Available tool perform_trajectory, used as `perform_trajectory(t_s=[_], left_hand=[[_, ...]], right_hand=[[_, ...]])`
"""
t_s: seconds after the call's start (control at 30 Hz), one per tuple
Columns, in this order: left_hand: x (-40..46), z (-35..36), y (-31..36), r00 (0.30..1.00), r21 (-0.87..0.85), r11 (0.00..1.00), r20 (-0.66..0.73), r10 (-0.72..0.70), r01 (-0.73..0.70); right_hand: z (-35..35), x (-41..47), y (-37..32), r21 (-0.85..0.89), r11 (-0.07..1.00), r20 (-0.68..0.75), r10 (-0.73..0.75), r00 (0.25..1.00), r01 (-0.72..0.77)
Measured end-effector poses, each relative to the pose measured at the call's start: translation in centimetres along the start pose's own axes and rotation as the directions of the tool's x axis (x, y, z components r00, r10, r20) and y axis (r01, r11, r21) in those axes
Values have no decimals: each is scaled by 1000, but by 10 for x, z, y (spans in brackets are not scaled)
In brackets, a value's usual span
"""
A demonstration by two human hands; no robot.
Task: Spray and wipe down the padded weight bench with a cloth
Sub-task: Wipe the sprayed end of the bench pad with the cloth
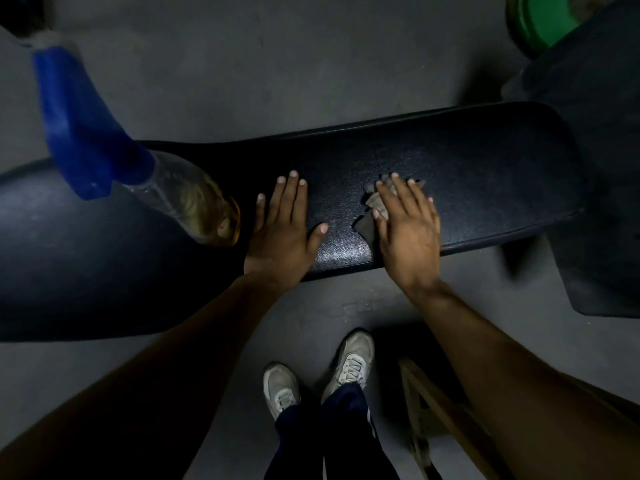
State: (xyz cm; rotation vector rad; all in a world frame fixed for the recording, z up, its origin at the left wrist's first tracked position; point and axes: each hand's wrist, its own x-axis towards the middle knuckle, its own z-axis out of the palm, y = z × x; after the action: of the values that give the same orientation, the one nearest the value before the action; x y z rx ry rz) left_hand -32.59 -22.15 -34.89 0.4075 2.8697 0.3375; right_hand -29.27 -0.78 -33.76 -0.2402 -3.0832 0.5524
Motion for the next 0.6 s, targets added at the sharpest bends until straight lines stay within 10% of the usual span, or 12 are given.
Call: perform_trajectory(t_s=[0.37, 0.6], left_hand=[[-94, -2, -18, 997, -100, 995, 69, 20, -13], [-140, -14, -55, 996, -114, 990, 40, -84, 88]], right_hand=[[14, -37, -51, 94, 912, 112, -409, 906, 400], [-17, -3, -30, 155, 967, 121, -221, 968, 202]])
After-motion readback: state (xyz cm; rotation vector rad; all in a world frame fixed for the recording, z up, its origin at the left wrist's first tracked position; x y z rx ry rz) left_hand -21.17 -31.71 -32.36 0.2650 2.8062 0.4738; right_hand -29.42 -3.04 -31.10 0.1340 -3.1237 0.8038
